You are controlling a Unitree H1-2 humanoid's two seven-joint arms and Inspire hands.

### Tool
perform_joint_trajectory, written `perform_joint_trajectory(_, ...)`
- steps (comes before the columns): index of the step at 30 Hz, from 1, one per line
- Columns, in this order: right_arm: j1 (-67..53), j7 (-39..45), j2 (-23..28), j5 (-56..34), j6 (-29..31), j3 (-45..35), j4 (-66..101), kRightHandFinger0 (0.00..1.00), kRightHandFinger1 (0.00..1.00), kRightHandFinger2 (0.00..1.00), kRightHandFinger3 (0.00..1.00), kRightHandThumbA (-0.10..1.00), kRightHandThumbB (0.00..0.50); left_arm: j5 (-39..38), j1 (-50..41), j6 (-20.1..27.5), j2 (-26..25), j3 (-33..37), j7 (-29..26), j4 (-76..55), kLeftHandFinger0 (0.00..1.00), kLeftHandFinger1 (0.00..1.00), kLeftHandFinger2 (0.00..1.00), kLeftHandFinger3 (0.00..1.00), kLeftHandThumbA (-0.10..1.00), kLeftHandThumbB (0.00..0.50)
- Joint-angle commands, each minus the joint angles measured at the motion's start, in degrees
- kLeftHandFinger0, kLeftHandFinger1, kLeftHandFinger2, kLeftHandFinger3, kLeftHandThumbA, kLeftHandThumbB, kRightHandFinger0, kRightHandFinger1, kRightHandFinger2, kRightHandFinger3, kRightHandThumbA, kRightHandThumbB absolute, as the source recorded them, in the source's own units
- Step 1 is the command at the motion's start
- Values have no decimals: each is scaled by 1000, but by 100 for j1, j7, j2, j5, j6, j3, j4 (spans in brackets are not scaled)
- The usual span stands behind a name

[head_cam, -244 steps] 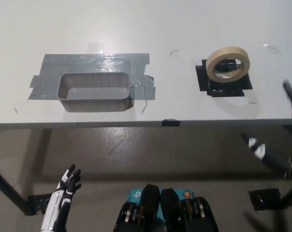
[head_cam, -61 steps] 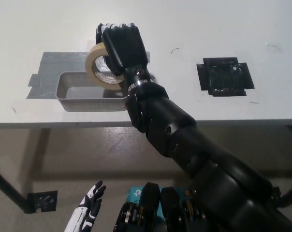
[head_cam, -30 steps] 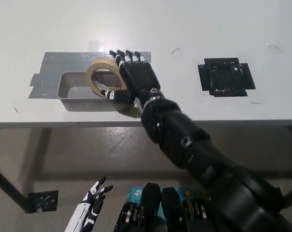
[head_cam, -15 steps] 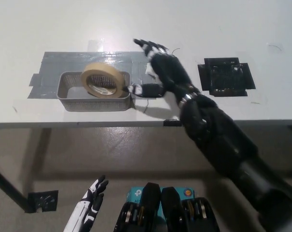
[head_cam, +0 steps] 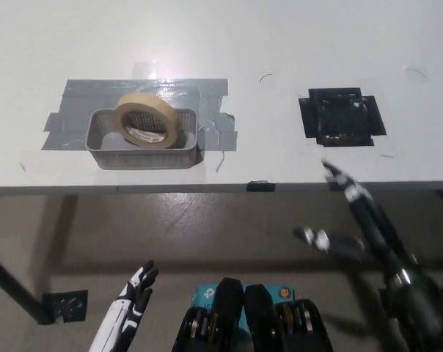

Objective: The robot picks the tape placed on the black area with right hand and places it in the small grey container.

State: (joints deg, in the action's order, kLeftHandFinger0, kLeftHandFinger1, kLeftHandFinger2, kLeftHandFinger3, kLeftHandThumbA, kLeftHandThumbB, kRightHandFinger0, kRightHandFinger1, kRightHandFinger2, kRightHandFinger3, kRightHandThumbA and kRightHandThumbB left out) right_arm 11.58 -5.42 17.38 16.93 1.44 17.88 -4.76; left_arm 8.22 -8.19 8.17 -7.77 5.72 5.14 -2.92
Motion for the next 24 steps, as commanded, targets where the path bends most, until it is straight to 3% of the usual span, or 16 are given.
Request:
perform_joint_trajectory(1,-1602,422,273,-2657,931,-687,2827,1000,1000,1000,1000,1000,386,-695,91,67,5,-278,84,-3,1000,1000,1000,1000,1000,189)
perform_joint_trajectory(2,-1689,457,105,-2687,1076,-675,2461,1000,1000,1000,1000,1000,322,-695,98,50,15,-293,74,18,1000,1000,1000,1000,1000,188)
perform_joint_trajectory(3,-1741,472,4,-2679,1146,-675,2271,1000,1000,1000,1000,1000,310,-676,85,53,14,-297,66,20,1000,1000,1000,1000,1000,191)
perform_joint_trajectory(9,-1925,631,-767,-2999,1425,-946,663,1000,1000,1000,1000,1000,293,-677,-106,139,12,-288,66,70,1000,1000,1000,1000,1000,177)
perform_joint_trajectory(11,-1968,705,-909,-2930,1271,-973,413,1000,1000,1000,1000,1000,318,-708,-168,167,-30,-318,67,76,1000,1000,1000,1000,1000,173)
perform_joint_trajectory(15,-1986,1011,-970,-2986,1215,-1027,211,1000,1000,1000,1000,1000,312,-823,-156,275,34,-356,52,219,1000,1000,1000,1000,1000,188)
perform_joint_trajectory(19,-1951,1264,-1042,-3103,1104,-1083,134,1000,1000,1000,1000,1000,342,-801,-231,248,27,-398,43,186,1000,1000,1000,1000,1000,182)
perform_joint_trajectory(24,-1910,1434,-1095,-3064,1188,-1159,16,1000,1000,1000,1000,1000,329,-857,-153,205,38,-448,67,267,1000,1000,1000,1000,1000,185)
